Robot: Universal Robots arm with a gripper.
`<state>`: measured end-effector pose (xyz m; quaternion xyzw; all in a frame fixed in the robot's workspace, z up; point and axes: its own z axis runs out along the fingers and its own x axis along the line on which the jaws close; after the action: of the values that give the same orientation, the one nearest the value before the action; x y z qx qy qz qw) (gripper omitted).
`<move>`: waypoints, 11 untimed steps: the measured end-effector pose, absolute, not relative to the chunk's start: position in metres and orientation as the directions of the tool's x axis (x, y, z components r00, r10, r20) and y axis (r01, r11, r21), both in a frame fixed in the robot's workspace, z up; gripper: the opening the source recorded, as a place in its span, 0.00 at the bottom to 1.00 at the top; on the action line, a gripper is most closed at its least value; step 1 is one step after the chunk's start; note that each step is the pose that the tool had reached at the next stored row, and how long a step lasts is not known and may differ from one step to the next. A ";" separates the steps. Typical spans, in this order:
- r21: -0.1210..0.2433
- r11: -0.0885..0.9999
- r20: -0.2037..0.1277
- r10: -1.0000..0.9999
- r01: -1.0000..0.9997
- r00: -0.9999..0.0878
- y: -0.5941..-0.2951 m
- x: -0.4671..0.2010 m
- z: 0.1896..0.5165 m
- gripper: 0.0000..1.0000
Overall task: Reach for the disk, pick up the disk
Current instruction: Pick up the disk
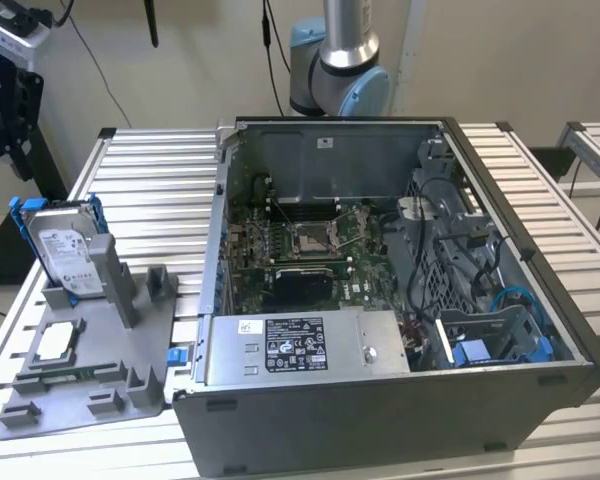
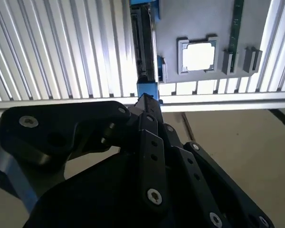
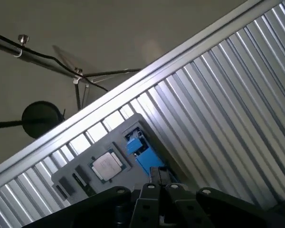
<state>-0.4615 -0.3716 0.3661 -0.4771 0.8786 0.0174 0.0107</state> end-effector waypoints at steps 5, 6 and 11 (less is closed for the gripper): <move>0.019 0.466 -0.036 -0.884 -0.885 -0.466 -0.372 -0.461 0.366 0.00; 0.018 0.449 -0.036 -0.893 -0.893 -0.449 -0.372 -0.461 0.366 0.00; 0.015 0.366 -0.038 -0.930 -0.930 -0.366 -0.372 -0.461 0.366 0.00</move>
<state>-0.4614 -0.3716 0.3661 -0.5628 0.8264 0.0170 0.0113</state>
